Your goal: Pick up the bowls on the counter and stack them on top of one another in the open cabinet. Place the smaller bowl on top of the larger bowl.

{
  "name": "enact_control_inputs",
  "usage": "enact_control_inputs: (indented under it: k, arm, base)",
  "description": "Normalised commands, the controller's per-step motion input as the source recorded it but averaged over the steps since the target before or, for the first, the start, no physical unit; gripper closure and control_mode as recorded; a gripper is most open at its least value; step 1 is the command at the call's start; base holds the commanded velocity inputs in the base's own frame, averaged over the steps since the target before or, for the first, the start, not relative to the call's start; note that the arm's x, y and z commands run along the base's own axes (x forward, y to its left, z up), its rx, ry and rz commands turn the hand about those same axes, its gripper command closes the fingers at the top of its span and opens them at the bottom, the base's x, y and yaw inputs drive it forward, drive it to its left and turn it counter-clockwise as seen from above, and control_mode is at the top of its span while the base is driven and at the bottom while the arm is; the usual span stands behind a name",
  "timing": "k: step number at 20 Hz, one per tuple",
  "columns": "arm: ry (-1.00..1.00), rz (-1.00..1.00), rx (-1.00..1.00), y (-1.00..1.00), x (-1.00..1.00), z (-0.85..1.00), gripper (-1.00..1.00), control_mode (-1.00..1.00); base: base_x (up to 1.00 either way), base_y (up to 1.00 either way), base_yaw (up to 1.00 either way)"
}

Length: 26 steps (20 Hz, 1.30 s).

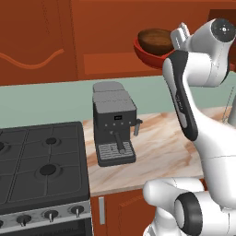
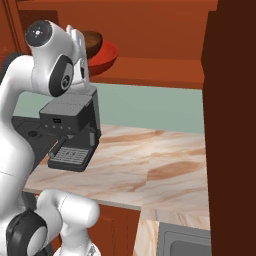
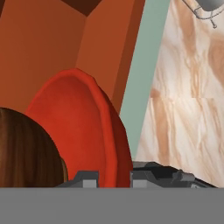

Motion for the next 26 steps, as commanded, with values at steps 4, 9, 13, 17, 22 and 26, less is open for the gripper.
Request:
enact_control_inputs:
  k: [4,9,13,17,22,26]
  arm:
    - [0.00,0.00,0.01,0.00,0.15,-0.02,1.00,-1.00]
    - [0.00,0.00,0.00,0.00,0.17,-0.05,1.00,-1.00]
    - [0.00,0.00,0.00,0.00,0.18,-0.03,1.00,-1.00]
    - [0.00,0.00,0.00,0.00,0.19,0.00,1.00,-1.00]
    - [0.00,0.00,0.00,0.00,0.20,0.00,1.00,-1.00]
    - [0.00,0.00,0.00,0.00,0.19,-0.01,1.00,-1.00]
  base:
    - [0.00,0.00,0.00]
    - [0.00,0.00,0.00]
    - [0.00,0.00,0.00]
    - [0.00,0.00,0.00]
    - [0.00,0.00,0.00]
    - [0.00,0.00,0.00]
